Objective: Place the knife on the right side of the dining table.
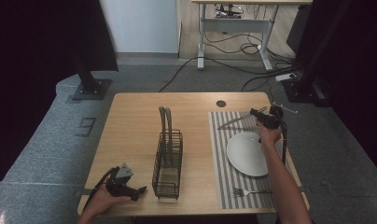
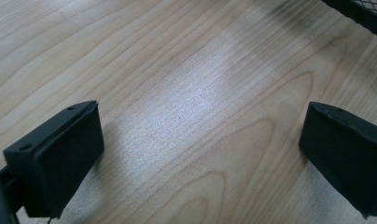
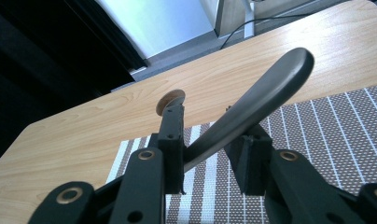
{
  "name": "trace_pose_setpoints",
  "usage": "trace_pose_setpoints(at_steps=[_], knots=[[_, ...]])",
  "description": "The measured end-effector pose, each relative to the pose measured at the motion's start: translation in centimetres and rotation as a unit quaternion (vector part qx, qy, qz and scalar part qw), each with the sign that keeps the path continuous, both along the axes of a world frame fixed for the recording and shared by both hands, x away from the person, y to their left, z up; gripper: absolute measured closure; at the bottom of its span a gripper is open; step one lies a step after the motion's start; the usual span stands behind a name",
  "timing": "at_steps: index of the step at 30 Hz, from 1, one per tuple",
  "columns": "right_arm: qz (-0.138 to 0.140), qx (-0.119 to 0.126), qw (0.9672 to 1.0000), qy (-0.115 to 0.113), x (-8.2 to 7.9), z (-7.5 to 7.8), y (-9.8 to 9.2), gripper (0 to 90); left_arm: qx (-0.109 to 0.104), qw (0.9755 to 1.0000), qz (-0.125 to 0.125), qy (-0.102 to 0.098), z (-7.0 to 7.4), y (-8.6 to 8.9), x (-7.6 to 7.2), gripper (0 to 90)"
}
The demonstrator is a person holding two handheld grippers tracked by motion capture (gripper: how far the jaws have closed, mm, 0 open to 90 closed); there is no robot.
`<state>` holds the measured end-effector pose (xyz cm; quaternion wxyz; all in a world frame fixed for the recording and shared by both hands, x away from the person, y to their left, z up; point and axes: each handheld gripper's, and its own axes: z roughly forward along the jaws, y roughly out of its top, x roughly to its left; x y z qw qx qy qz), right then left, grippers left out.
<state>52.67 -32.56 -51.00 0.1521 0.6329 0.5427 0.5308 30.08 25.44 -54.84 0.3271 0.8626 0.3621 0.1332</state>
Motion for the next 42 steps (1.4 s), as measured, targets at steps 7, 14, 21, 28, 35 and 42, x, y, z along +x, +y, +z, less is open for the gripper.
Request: trace_pose_setpoints(at_steps=[7,14,21,28,35,42], knots=[[-0.008,-0.001,1.0000,0.000,-0.1,-0.4,-0.2,66.0,0.000,1.0000,0.000,0.000,0.0,0.0,0.0,0.0],[-0.015,-0.006,0.9998,0.010,-0.1,-0.9,-0.6,63.9,0.000,1.0000,0.000,0.000,0.0,0.0,0.0,0.0],[-0.018,-0.006,0.9997,0.016,-0.1,-1.1,-0.8,62.6,0.000,1.0000,0.000,0.000,0.0,0.0,0.0,0.0],[-0.020,-0.009,0.9994,0.028,-0.1,-1.6,-1.1,60.2,0.000,1.0000,0.000,0.000,0.0,0.0,0.0,0.0],[-0.024,-0.006,0.9990,0.038,0.0,-1.9,-1.2,59.0,0.000,1.0000,0.000,0.001,0.0,0.0,0.0,0.0],[-0.026,-0.013,0.9983,0.051,0.1,-2.3,-1.4,55.5,0.000,1.0000,0.000,0.000,0.0,0.0,0.0,0.0]])
